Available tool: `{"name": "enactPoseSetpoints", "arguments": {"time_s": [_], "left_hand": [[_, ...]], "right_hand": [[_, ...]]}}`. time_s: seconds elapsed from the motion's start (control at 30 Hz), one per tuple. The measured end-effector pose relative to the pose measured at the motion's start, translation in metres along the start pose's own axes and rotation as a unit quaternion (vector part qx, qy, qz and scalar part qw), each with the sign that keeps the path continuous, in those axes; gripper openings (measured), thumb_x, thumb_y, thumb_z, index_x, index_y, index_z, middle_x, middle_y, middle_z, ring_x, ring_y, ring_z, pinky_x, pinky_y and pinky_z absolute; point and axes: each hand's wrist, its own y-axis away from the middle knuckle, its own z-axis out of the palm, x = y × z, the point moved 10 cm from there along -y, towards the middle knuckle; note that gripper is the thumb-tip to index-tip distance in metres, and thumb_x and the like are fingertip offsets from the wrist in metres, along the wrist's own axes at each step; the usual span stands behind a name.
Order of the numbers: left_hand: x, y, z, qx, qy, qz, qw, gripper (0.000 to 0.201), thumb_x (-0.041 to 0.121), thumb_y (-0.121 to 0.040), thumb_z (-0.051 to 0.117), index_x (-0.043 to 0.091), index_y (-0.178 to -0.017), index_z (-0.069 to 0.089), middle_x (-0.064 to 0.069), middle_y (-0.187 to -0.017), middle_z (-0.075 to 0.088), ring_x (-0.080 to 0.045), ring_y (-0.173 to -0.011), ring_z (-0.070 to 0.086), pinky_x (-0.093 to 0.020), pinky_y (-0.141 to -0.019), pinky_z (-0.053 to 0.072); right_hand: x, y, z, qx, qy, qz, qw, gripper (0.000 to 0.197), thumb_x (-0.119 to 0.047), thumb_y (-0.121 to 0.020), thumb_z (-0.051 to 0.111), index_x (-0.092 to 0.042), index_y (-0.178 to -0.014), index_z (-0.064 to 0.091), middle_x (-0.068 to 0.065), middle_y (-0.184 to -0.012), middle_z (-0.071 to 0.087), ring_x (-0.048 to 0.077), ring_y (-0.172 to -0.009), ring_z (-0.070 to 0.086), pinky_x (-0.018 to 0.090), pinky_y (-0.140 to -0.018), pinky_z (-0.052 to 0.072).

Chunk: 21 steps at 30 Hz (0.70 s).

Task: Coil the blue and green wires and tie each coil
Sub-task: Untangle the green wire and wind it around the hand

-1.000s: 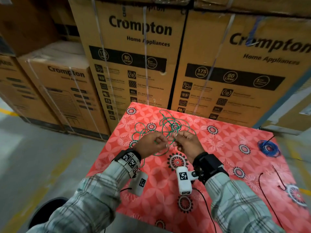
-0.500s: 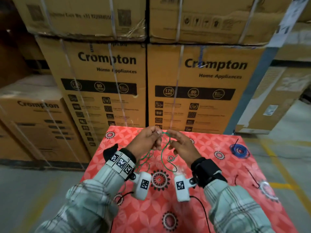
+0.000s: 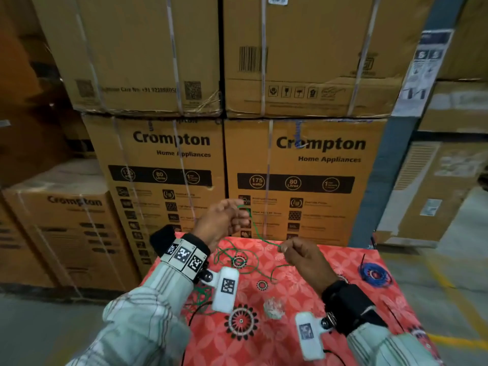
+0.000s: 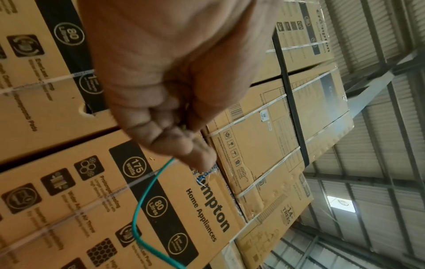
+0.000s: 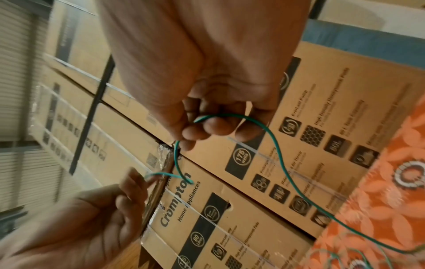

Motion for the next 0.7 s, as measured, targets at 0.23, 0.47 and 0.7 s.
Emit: {"name": "enactPoseSetpoints", "arguments": {"time_s": [0.23, 0.47, 0.7], "left_hand": [[-0.030, 0.016, 0.018, -0.027, -0.129, -0.144, 0.981, 0.027, 0.008, -0.097, 0.037, 0.005, -0.085, 0.061, -0.002, -0.059, 0.064, -0.009, -0.047, 0.056, -0.018, -0.044, 0.043], [-0.034, 0.029, 0.042, -0.059, -0.025, -0.219, 0.974, 0.024, 0.012, -0.099, 0.035, 0.014, -0.082, 0.053, 0.003, -0.058, 0.062, -0.008, -0.047, 0.061, -0.015, -0.043, 0.046], [-0.040, 0.033, 0.055, -0.098, -0.037, -0.228, 0.968, 0.023, 0.022, -0.089, 0.033, 0.019, -0.068, 0.043, 0.009, -0.041, 0.024, -0.009, -0.037, 0.029, -0.016, -0.046, 0.024]], "right_hand": [[-0.057, -0.003, -0.037, 0.098, 0.105, -0.113, 0.983, 0.017, -0.012, -0.095, 0.054, -0.015, -0.079, 0.060, -0.007, -0.076, 0.060, 0.003, -0.072, 0.053, 0.018, -0.065, 0.043], [-0.076, 0.007, -0.030, 0.044, 0.141, -0.166, 0.975, 0.017, -0.015, -0.094, 0.059, -0.018, -0.077, 0.062, -0.007, -0.069, 0.057, 0.005, -0.063, 0.050, 0.020, -0.057, 0.040], [-0.066, 0.013, -0.013, 0.008, 0.152, -0.151, 0.977, 0.017, -0.016, -0.092, 0.061, -0.015, -0.075, 0.060, 0.003, -0.067, 0.055, 0.006, -0.060, 0.045, 0.025, -0.055, 0.038]]}}
